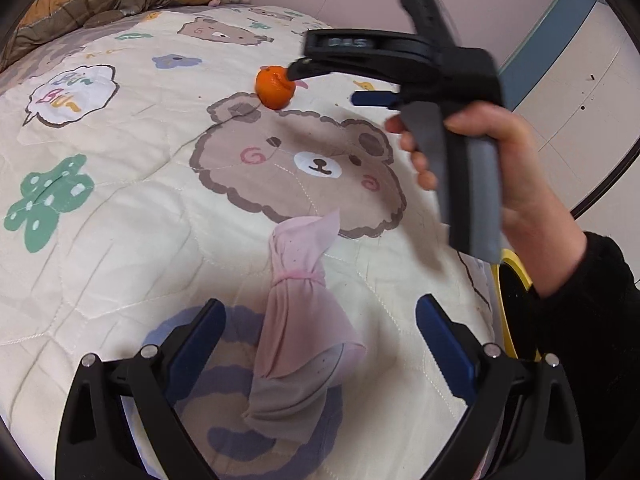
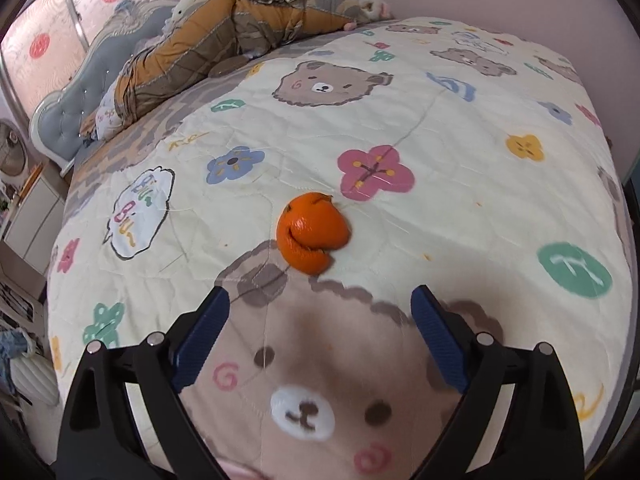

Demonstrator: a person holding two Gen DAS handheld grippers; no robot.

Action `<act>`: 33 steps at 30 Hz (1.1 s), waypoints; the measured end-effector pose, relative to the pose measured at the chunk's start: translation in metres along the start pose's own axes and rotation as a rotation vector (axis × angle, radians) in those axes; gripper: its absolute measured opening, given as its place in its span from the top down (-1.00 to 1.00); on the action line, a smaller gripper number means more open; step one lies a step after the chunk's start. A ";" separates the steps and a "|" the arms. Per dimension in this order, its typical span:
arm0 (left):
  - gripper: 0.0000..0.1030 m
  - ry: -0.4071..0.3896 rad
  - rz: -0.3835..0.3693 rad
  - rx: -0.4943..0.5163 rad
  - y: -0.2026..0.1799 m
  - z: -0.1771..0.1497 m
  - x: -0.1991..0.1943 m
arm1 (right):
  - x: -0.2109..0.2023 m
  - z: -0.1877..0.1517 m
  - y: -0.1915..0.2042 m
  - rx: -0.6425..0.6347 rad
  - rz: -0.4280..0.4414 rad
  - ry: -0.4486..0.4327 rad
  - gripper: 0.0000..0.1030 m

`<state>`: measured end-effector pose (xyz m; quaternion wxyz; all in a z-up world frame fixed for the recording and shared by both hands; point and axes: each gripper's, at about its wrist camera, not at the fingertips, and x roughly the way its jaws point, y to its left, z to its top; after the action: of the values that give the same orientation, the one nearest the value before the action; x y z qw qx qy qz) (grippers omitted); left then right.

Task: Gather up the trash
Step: 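Grasp the pink cloth with the left tool while the right tool grasps the orange, then carry the pink cloth and orange over the bin with both tools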

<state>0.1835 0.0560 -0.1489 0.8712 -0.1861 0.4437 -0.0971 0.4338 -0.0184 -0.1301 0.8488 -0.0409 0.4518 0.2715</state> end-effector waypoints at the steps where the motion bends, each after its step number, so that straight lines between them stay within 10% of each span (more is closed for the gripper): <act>1: -0.79 -0.003 -0.002 -0.005 0.001 0.000 0.002 | 0.009 0.003 0.001 -0.009 -0.010 -0.004 -0.75; 9: -0.74 -0.050 -0.011 -0.033 0.005 -0.004 0.007 | 0.055 0.019 0.004 -0.078 -0.060 -0.045 -0.72; 18: 0.49 -0.046 0.005 0.001 0.003 -0.010 0.021 | 0.077 0.017 0.016 -0.154 -0.078 -0.056 0.13; 33: 0.57 -0.095 -0.034 0.056 -0.019 -0.011 -0.015 | 0.018 0.009 0.005 -0.059 -0.029 -0.101 0.43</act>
<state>0.1655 0.0409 -0.1358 0.8944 -0.1734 0.3959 -0.1152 0.4463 -0.0036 -0.1379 0.8729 -0.0587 0.3994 0.2739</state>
